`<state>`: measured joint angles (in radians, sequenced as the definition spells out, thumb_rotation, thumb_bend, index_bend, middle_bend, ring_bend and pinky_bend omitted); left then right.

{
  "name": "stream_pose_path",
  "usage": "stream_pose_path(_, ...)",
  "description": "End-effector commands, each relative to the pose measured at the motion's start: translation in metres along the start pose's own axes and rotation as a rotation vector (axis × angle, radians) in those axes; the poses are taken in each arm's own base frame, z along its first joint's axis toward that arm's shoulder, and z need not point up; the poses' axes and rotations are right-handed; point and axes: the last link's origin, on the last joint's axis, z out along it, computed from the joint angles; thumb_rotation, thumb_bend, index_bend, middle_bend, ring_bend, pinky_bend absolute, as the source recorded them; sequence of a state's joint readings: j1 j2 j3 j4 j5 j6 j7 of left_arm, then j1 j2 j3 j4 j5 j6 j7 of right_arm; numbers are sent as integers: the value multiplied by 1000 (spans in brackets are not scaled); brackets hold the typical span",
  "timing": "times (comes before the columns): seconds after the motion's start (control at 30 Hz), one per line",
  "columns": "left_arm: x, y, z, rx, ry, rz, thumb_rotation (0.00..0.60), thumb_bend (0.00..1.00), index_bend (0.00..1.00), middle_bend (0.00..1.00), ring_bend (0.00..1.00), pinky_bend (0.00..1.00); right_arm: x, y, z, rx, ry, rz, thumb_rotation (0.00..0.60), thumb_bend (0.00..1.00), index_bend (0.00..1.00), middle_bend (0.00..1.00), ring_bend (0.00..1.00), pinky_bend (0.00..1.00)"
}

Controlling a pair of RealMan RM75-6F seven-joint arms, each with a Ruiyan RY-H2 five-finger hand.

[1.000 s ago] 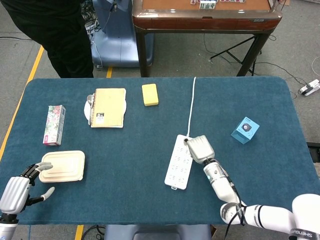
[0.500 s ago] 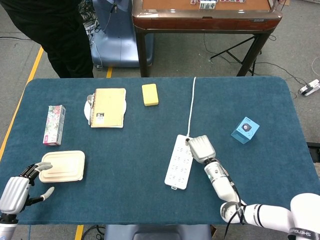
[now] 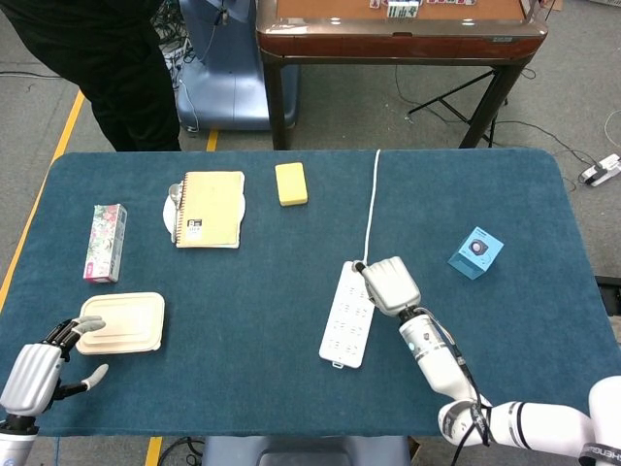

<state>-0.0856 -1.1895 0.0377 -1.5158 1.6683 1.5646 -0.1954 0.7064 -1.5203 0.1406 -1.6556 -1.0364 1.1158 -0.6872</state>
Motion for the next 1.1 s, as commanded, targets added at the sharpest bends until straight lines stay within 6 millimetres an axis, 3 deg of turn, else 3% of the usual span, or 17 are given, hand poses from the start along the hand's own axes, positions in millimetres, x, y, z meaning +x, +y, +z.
stream_pose_path(0.03, -1, 0, 0, 0, -4, 2, 600, 230, 347, 279, 262, 598, 5, 4, -8, -1, 16, 1, 600, 498, 297, 833, 995, 1000)
stream_pose_path(0.17, -2, 0, 1, -1, -8, 5, 600, 231, 347, 279, 262, 598, 9, 7, -13, -5, 24, -3, 600, 380, 296, 778, 955, 1000)
stream_pose_path(0.3, -3, 0, 1, -1, -6, 9, 600, 230, 347, 279, 262, 598, 11, 19, -28, -26, 10, -21, 600, 299, 296, 676, 851, 955)
stream_pose_path(0.4, -2, 0, 1, 2, -3, 10, 600, 231, 347, 279, 262, 598, 13, 27, -38, -38, 6, -31, 600, 218, 296, 527, 664, 784)
stream_pose_path(0.57, 0, 0, 1, 6, 5, 11, 600, 230, 347, 279, 262, 598, 19, 43, -65, -68, 31, -41, 600, 176, 296, 400, 480, 597)
stream_pose_path(0.77, 1, 1, 0, 3, 12, 19, 600, 230, 347, 279, 262, 598, 24, 63, -109, -109, 63, -60, 600, 176, 296, 374, 440, 517)
stream_pose_path(1.1, 1, 5, -1, -4, 20, 34, 600, 230, 347, 279, 262, 598, 19, 95, -184, -226, 99, -44, 600, 180, 296, 374, 440, 514)
